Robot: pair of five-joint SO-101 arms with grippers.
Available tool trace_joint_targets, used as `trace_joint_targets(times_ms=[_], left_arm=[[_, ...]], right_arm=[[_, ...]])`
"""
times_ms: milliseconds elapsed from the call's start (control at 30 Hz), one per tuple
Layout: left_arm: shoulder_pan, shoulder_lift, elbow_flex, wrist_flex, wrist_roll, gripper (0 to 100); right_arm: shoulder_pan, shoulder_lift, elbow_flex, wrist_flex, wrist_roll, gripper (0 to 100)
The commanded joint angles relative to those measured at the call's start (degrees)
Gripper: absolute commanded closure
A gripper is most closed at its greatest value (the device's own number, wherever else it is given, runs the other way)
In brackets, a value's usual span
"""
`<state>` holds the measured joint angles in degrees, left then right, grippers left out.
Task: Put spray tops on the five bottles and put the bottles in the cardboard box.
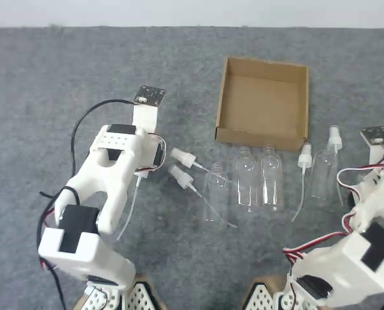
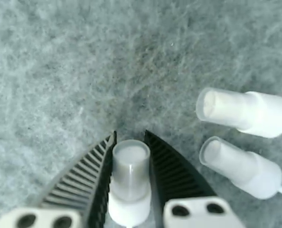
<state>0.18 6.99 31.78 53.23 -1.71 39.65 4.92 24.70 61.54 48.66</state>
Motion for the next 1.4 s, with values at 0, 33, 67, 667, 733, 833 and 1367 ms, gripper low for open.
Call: trace_joint_targets(times_ms=[0,33,67,667,733,833,1367], left_arm=[[-1.58,-4.04,-1.01,-1.14,0.26,90],[-1.93,-4.04,-1.27,-1.05,0.26,88],[-2.11,-3.87,-1.45,-0.88,0.26,87],[-1.93,-3.34,-0.84,1.93,-3.34,86],[-2.02,-3.34,0.04,1.58,-4.13,86],[-2.02,-3.34,1.8,0.53,-4.66,86],[-2.11,-15.12,-1.01,6.68,-5.71,98]], right_arm=[[-1.98,-6.46,-2.81,0.4,-1.23,83.0],[-2.59,-6.73,-2.73,0.48,-1.23,83.0],[-3.21,-6.9,-2.73,0.48,-1.23,83.0],[-4.35,-6.9,-2.64,0.57,-3.6,82.6],[-4.26,-6.9,-2.11,0.66,-3.6,80.1],[-4.35,-6.99,-1.23,1.36,-3.6,75.5],[-5.14,-6.99,-11.08,5.93,-3.52,76.3]])
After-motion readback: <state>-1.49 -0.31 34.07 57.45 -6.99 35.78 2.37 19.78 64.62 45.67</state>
